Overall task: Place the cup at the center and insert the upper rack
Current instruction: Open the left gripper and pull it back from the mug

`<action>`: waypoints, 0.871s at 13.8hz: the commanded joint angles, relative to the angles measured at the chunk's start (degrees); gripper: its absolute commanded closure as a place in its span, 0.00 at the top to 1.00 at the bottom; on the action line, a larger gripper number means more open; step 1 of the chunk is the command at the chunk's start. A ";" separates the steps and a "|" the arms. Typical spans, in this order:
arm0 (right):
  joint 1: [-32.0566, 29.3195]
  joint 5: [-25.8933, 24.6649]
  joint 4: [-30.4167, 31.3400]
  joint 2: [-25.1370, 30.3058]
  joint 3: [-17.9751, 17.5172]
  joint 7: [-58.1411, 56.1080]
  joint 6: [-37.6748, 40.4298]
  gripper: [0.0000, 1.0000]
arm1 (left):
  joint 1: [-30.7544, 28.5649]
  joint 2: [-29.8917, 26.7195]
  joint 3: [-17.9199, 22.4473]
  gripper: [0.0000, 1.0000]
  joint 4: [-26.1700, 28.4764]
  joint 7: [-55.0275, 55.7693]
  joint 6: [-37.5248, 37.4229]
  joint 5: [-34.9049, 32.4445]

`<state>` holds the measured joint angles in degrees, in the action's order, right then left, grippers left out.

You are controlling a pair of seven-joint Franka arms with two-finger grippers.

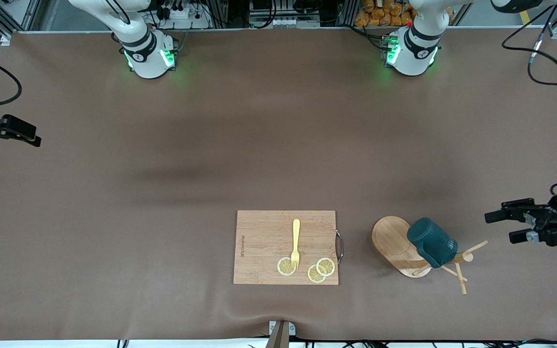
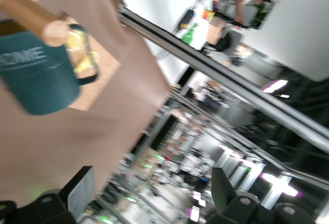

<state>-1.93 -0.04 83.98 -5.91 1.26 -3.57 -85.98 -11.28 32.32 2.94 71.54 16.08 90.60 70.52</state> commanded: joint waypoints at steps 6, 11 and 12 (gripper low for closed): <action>0.87 1.44 0.75 3.80 -0.73 1.11 4.94 1.00 | 0.47 -9.89 -2.41 1.00 2.02 -6.40 -2.89 -26.55; 0.87 2.85 0.75 3.80 -0.64 1.11 5.12 1.00 | 1.43 -14.91 -10.13 1.00 2.11 -7.46 -4.11 -51.93; 0.87 3.90 0.75 3.80 -0.64 1.02 4.95 1.00 | 1.43 -15.61 -11.80 1.00 2.11 -7.46 -5.51 -55.37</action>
<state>-1.22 2.03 83.93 -3.14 0.47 -3.47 -80.90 -9.94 19.19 -6.55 71.77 9.53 86.64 21.02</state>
